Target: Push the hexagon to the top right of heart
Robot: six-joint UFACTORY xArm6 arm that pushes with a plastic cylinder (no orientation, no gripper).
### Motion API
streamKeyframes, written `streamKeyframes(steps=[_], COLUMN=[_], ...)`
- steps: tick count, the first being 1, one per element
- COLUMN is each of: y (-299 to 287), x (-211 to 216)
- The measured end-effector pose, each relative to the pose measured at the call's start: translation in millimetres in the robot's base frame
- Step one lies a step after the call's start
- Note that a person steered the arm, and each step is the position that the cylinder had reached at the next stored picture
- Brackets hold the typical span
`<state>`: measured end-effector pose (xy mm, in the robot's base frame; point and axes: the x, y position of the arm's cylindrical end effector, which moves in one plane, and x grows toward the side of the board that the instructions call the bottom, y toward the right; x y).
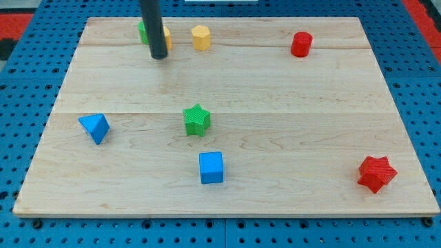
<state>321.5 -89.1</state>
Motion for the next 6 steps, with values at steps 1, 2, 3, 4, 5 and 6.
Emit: streamKeyframes(steps=[1, 2, 3, 4, 5, 6], y=[66.6, 59.5, 57.4, 89.8, 66.2, 29.5], x=[-20.0, -57.0, -56.2, -69.3, -73.7, -73.7])
